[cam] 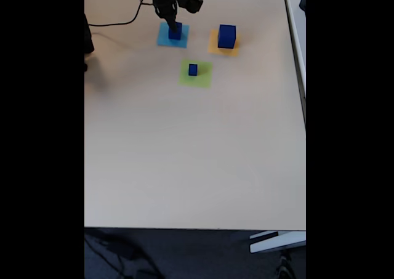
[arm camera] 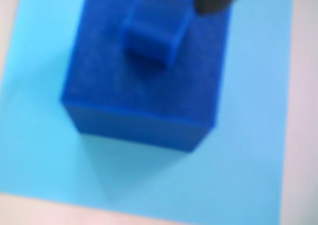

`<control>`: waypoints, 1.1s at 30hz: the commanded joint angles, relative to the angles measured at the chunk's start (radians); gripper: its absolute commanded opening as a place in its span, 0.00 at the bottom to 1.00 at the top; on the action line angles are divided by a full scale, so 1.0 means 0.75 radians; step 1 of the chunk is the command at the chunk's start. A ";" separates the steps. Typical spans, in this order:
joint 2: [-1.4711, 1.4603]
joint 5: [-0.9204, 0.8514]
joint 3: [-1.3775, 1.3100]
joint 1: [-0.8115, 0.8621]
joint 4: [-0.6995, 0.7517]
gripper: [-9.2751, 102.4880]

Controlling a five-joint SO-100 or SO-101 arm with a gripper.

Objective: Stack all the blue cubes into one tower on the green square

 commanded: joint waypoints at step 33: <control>-0.067 0.088 -0.096 -0.031 0.061 0.24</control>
